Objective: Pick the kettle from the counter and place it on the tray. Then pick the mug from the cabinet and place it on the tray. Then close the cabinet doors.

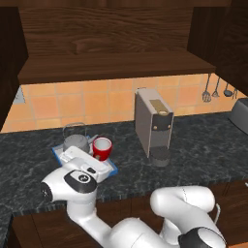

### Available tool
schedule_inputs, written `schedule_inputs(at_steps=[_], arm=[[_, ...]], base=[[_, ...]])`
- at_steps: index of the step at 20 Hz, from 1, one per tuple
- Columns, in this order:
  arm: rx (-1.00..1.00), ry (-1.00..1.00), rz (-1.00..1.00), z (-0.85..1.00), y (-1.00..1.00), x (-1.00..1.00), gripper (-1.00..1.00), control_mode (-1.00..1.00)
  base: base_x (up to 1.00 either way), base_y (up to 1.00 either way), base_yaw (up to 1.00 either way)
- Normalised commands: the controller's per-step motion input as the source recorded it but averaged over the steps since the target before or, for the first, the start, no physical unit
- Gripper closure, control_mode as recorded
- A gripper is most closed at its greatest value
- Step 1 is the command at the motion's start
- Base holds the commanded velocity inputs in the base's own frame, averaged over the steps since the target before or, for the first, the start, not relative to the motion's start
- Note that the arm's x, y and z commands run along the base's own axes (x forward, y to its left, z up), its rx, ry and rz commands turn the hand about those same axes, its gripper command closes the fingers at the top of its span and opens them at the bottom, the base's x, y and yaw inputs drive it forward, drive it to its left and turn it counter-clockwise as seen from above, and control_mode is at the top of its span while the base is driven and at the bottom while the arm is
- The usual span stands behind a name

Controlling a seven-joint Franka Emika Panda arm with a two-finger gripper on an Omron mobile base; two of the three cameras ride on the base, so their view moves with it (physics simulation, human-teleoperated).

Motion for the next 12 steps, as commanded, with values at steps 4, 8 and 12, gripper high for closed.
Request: schedule_inputs(at_steps=[4, 8, 12], arm=[[0.00, 0.01, -0.02, -0.30, 0.18, 0.16, 1.00, -1.00], [0.00, 0.06, 0.00, -0.28, 0.08, 0.09, 1.00, -1.00], [0.00, 0.11, 0.00, -0.25, 0.03, 0.09, 1.00, -1.00]], base=[[0.00, 0.00, 0.00], [0.00, 0.00, 0.00], [0.00, 0.00, 0.00]])
